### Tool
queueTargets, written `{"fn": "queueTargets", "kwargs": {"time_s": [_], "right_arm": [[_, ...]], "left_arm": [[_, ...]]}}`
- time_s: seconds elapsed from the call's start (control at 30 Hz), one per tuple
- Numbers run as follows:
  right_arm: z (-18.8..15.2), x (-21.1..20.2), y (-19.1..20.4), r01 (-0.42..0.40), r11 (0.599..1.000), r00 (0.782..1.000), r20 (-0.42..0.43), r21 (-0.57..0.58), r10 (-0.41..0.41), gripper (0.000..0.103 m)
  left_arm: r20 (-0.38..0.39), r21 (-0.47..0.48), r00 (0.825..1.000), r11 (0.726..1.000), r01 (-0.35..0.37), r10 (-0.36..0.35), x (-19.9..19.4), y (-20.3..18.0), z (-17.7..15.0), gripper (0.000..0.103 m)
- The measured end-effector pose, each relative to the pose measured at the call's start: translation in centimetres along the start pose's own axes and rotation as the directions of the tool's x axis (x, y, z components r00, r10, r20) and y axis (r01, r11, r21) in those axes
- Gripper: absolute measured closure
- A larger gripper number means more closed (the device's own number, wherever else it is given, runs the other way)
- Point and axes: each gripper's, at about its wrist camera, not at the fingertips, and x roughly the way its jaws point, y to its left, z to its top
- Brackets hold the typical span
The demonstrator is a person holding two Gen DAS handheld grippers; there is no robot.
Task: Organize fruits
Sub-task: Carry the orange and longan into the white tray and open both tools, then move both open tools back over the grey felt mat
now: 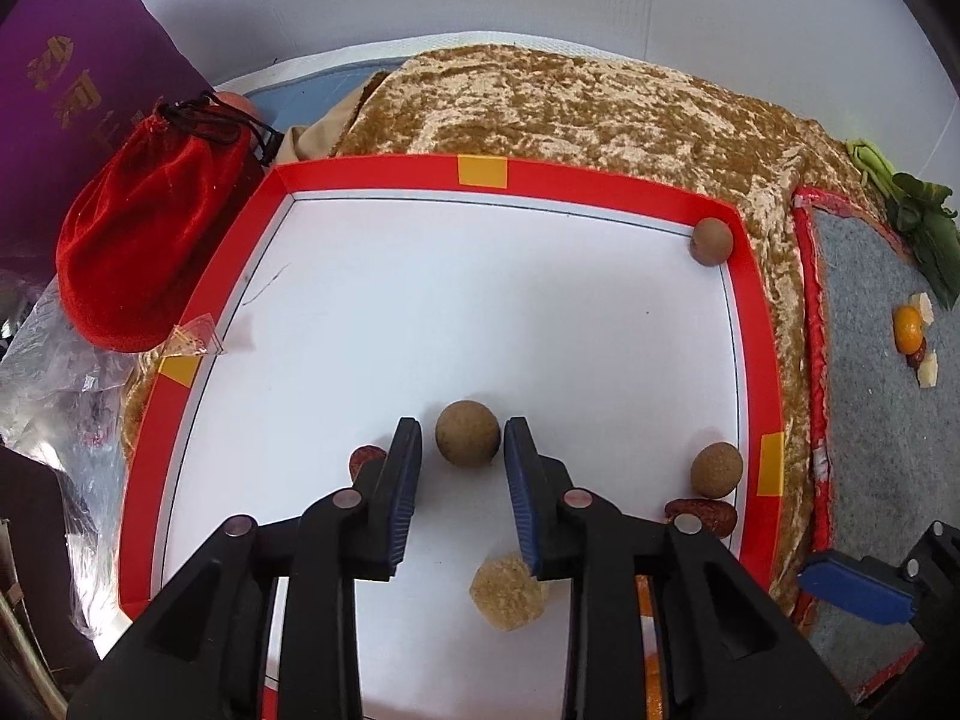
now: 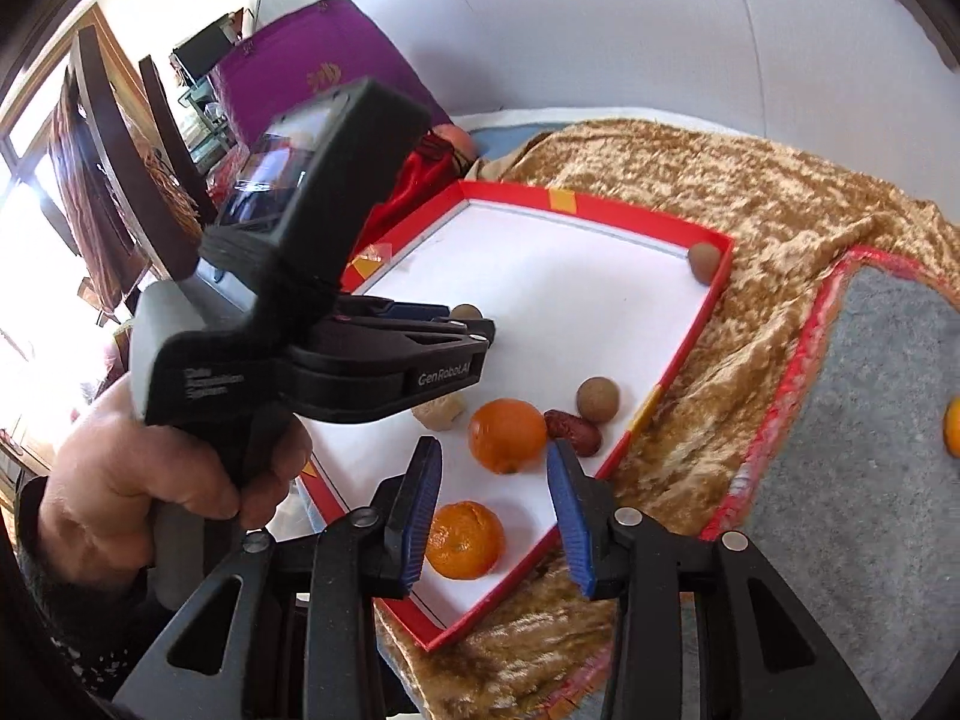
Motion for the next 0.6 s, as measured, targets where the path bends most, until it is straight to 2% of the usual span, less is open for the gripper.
{"fn": "queueTargets", "kwargs": {"time_s": [0.17, 0.4, 0.6], "right_arm": [[0.1, -2.3, -2.4, 0.048, 0.998, 0.998, 0.035, 0.031, -0.049, 0.064], [0.0, -5.0, -7.3, 0.123, 0.983, 0.991, 0.043, 0.139, -0.13, 0.064], [-0.6, -6.5, -10.3, 0.149, 0.962, 0.987, 0.022, 0.228, -0.158, 0.064]], "left_arm": [[0.063, -0.004, 0.998, 1.0, -0.001, 0.001, -1.5, -1.4, 0.8, 0.061], [0.079, 0.046, 0.997, 0.999, 0.002, -0.006, -1.8, -4.7, 1.6, 0.06], [0.099, 0.102, 0.995, 0.995, 0.008, -0.019, -2.4, -7.6, 1.9, 0.06]]}}
